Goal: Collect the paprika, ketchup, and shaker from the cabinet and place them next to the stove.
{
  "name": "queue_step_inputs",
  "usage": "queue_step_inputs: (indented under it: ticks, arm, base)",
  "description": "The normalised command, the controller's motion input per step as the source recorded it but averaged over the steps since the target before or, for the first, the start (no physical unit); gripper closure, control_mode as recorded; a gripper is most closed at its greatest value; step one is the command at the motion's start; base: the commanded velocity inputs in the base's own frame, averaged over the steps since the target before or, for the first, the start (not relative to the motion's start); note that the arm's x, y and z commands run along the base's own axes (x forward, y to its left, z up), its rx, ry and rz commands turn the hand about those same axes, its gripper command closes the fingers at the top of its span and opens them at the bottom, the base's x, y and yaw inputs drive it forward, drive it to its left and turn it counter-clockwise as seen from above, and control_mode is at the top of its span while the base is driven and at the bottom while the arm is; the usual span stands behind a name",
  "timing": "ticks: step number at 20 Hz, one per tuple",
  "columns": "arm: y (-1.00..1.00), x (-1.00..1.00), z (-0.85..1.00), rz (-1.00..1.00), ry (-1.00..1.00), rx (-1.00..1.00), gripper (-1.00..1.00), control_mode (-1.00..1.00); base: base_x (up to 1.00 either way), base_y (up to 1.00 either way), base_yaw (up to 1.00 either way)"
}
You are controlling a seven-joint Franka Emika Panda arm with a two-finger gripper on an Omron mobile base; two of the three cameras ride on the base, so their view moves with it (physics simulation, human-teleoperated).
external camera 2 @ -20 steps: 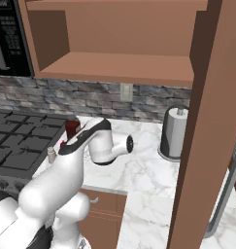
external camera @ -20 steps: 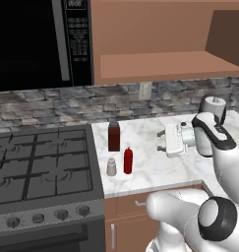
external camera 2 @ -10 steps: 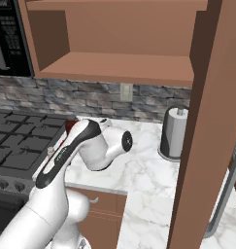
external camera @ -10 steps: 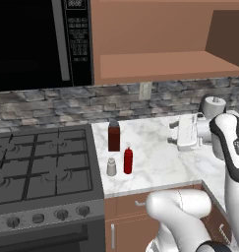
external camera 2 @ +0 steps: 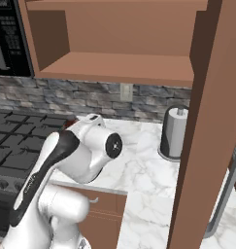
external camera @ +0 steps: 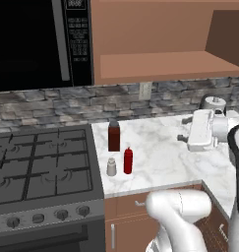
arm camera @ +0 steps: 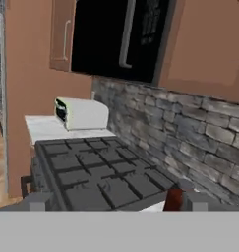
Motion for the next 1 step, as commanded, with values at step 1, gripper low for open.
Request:
queue_step_inputs:
  ticks: [1]
  arm:
    - [0.11, -0.62, 0.57, -0.08, -0.05, 0.00, -1.00, -1.00]
  base:
    - [0.00, 0.00, 0.00]
